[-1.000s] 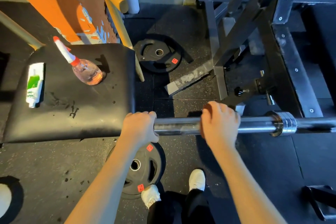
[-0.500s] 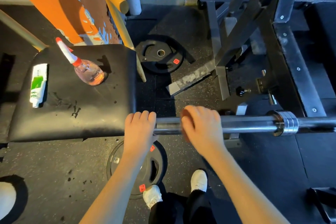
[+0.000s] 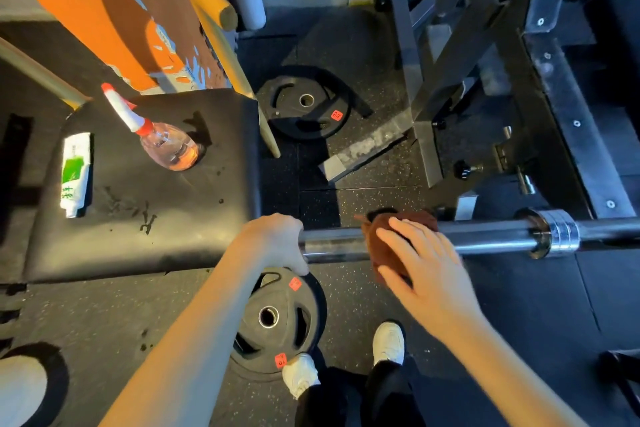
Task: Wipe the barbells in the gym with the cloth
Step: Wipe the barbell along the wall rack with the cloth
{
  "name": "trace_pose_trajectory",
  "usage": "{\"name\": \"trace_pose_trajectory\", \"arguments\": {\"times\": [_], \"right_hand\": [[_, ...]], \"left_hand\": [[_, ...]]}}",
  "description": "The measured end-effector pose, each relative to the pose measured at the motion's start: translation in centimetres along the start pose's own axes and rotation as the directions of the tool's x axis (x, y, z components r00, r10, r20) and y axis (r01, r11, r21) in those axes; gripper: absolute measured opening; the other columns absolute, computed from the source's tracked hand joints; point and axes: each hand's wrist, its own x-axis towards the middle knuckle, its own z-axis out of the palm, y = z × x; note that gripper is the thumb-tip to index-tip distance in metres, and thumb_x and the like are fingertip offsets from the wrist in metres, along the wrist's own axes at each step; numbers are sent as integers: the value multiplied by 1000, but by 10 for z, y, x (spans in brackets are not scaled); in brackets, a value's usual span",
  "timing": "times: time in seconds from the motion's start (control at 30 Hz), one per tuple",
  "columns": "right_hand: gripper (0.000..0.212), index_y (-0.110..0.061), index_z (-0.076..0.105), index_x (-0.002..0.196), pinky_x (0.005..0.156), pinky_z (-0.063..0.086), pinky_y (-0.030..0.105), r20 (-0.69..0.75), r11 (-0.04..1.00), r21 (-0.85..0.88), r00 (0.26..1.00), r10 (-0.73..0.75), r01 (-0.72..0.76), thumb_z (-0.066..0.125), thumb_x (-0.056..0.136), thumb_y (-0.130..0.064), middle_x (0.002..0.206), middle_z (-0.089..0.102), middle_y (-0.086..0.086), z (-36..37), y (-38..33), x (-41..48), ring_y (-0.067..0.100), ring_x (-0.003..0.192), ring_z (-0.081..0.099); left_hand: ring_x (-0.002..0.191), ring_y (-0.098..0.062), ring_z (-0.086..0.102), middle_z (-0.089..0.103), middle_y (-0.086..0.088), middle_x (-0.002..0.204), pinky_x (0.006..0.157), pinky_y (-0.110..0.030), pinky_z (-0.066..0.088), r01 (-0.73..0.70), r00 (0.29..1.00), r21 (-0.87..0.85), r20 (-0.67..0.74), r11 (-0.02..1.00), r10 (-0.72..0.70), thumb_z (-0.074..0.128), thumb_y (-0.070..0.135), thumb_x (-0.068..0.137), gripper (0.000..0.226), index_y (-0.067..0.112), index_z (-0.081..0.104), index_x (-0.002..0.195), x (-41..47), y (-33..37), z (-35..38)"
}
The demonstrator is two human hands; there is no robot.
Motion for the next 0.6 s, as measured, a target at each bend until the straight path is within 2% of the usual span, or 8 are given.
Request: {"name": "trace_pose_trajectory", "arguments": {"times": [0.07, 0.17, 0.2, 0.27, 0.37, 0.4, 0.47, 0.6], "right_hand": [[46, -16, 56, 131, 103, 39, 48, 7, 999, 11, 999, 43, -43, 53, 90, -36, 126, 62, 5, -9, 22, 5, 26, 116, 59], [39, -18, 56, 126, 104, 35, 43, 55, 935, 20, 934, 352, -353, 39, 98, -40, 114, 65, 4, -14, 26, 41, 23, 106, 59], [39, -19, 55, 125, 102, 35, 41, 65, 921, -12, 918, 390, -390, 35, 100, -41, 111, 65, 2, -8, 15, 51, 21, 103, 58], [40, -22, 54, 124, 99, 36, 38, 78, 950, 0, 948, 310, -311, 31, 100, -44, 108, 63, -1, 1, -14, 53, 18, 100, 58], [44, -20, 56, 127, 101, 40, 42, 41, 998, 63, 999, 18, -21, 35, 95, -42, 121, 63, 1, 5, -19, 22, 21, 110, 58], [45, -19, 56, 128, 102, 40, 44, 46, 997, 73, 999, -22, 18, 36, 94, -41, 124, 63, 2, 0, -8, 16, 21, 114, 57], [43, -16, 59, 125, 102, 41, 44, 37, 996, 75, 998, 52, -54, 36, 97, -39, 119, 65, 3, -10, 16, 18, 22, 110, 60], [38, -17, 60, 113, 95, 39, 38, 20, 933, 7, 933, 359, -359, 32, 99, -39, 96, 65, -1, -3, 8, 51, 19, 91, 60]], "left_hand": [[86, -20, 59, 65, 0, 104, 76, -32, 50, 9, 999, 56, -43, 998, -6, 71, 37, 79, 38, 18, 61, 111, -1, -1, 4], [82, -18, 60, 64, 3, 94, 73, -30, 52, -34, 985, 80, -167, 996, 47, 70, 42, 73, 44, 21, 56, 109, -6, -1, 13], [83, -18, 61, 63, 4, 94, 75, -31, 52, -35, 978, 87, -200, 996, 52, 70, 45, 72, 46, 21, 55, 109, -9, 0, 15], [88, -18, 61, 62, 5, 98, 79, -31, 49, -20, 955, 126, -290, 992, 56, 68, 49, 73, 49, 22, 53, 111, -11, 1, 21], [100, -17, 59, 61, 6, 107, 89, -30, 43, 29, 901, 193, -431, 981, 58, 66, 50, 77, 50, 23, 51, 116, -14, 3, 33], [103, -16, 59, 61, 7, 108, 90, -29, 41, 34, 880, 194, -470, 980, 63, 65, 49, 78, 49, 24, 50, 117, -14, 3, 37], [100, -17, 59, 62, 7, 105, 89, -29, 40, 34, 842, 178, -535, 983, 68, 68, 46, 77, 46, 23, 53, 114, -15, 4, 43], [65, -20, 61, 61, 4, 70, 65, -32, 46, 27, 790, 154, -609, 988, 73, 88, 41, 46, 51, 18, 63, 83, -15, 1, 51]]}}
